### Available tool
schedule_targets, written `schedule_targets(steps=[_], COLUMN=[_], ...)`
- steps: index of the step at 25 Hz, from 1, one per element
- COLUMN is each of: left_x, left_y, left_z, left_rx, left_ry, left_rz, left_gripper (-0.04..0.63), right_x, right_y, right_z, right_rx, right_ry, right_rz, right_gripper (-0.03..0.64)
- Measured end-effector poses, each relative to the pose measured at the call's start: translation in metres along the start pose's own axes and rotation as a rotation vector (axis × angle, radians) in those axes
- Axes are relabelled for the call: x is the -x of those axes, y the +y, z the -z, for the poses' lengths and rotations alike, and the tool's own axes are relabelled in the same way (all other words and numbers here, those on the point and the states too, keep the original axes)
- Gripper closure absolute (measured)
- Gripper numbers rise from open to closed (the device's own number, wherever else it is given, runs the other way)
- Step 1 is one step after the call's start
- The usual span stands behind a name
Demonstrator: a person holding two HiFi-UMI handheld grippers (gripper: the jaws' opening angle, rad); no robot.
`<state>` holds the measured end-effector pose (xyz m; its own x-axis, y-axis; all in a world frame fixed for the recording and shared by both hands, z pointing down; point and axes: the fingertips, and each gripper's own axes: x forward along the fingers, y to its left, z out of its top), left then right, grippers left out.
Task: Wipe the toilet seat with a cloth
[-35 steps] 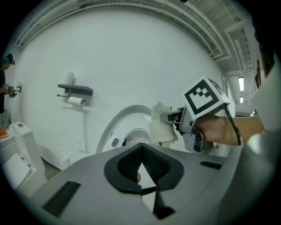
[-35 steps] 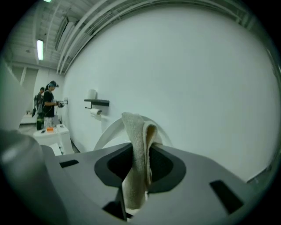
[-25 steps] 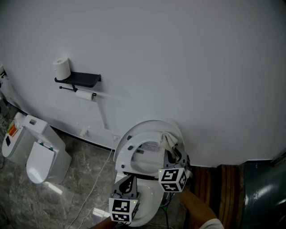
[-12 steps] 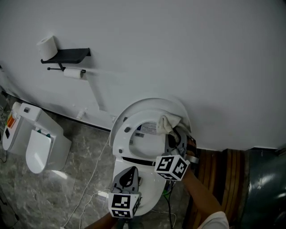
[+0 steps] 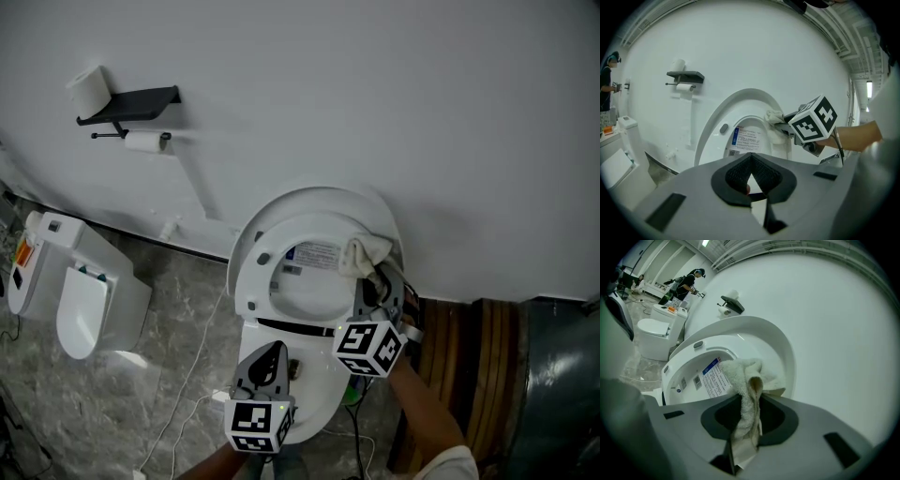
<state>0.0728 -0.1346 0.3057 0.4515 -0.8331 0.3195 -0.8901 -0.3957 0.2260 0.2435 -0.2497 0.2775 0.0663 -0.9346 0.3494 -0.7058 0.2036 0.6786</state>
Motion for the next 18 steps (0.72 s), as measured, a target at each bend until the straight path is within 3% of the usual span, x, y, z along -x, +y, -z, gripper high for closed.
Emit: schedule_targets(steps=[18], left_x=[0.009], left_y=[0.011], left_z=[0.035], left_rx=[0.006], left_ry=[0.027], left_rz=[-0.004], left_gripper=[0.601], right_x=[0.018], right_y=[0.035], right_z=[0.062], right_rx=[-0.077], right_ry=[0.093], right_rz=[0.019], right_gripper=[0.526])
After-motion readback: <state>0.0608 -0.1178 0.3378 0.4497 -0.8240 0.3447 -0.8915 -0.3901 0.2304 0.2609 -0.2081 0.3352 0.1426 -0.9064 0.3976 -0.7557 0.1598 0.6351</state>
